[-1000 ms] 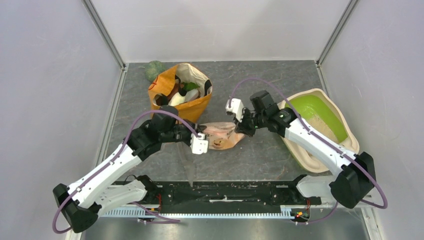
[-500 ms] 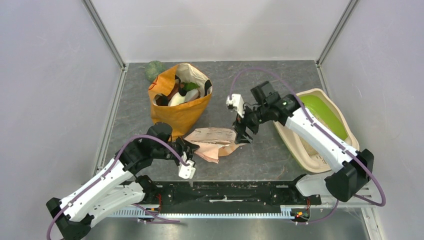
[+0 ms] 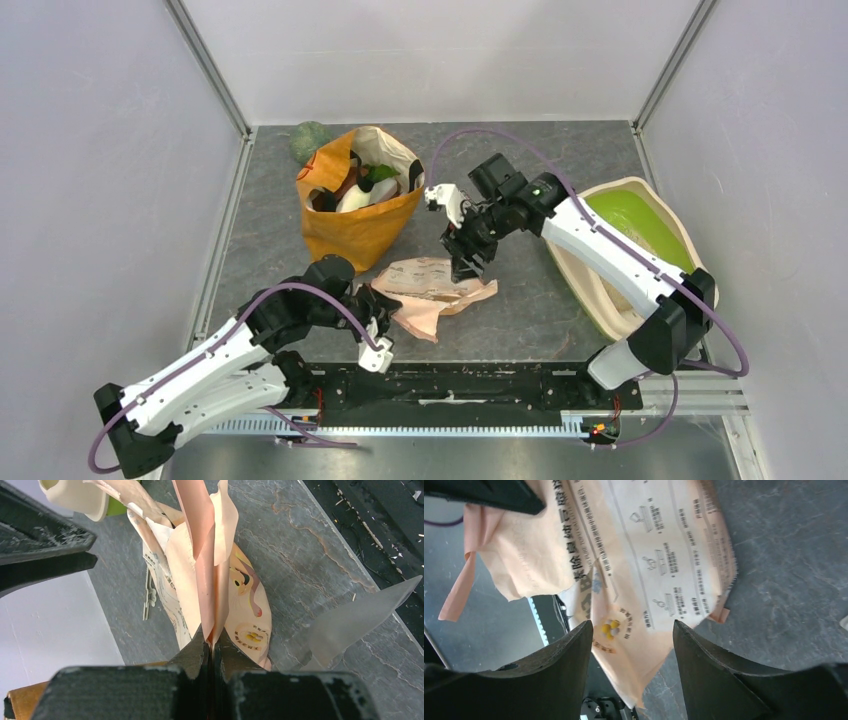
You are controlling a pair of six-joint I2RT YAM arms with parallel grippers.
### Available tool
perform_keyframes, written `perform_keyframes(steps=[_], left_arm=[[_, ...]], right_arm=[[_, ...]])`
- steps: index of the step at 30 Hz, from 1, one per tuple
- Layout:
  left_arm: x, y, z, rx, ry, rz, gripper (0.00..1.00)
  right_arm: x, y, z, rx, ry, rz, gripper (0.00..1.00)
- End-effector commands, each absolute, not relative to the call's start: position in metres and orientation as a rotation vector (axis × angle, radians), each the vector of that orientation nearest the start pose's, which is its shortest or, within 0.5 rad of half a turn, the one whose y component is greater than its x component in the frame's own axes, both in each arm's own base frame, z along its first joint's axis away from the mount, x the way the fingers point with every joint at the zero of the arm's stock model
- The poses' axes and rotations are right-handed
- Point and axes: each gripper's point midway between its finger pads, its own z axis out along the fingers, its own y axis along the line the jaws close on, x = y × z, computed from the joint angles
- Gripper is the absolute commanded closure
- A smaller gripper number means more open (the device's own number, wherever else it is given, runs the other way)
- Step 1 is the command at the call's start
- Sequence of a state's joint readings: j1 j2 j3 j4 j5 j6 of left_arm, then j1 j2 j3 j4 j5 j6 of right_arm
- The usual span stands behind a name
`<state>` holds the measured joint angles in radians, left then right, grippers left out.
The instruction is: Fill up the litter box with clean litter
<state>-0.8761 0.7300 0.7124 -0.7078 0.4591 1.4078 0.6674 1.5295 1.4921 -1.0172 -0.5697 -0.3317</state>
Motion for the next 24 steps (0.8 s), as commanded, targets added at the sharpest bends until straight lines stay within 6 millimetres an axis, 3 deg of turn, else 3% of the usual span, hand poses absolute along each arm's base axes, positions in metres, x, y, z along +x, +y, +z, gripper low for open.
perform_keyframes(steps=[1,6,17,21,24], left_arm=[[0.126,-0.222,0.18,2.084,0.711,-0.263,0.98],[0.127,-0.223,0.182,2.082,0.708,-0.254,0.98],[0.13,-0.223,0.19,2.065,0.713,-0.238,0.98],[0.127,-0.222,0.192,2.065,0.701,-0.246,0.98],[0.126,-0.221,0.191,2.07,0.7,-0.246,0.98]], right_arm=[[0.196,0.272,0.207,-1.475,2.185,0.809,0.33],[0.178,0.279,0.2,-1.553,2.151,0.777,0.32],[0.191,0.278,0.175,-1.638,2.099,0.398,0.38],[0.198,0.277,0.178,-1.585,2.1,0.354,0.4],[0.195,0.284,0.189,-1.564,2.086,0.416,0.38]])
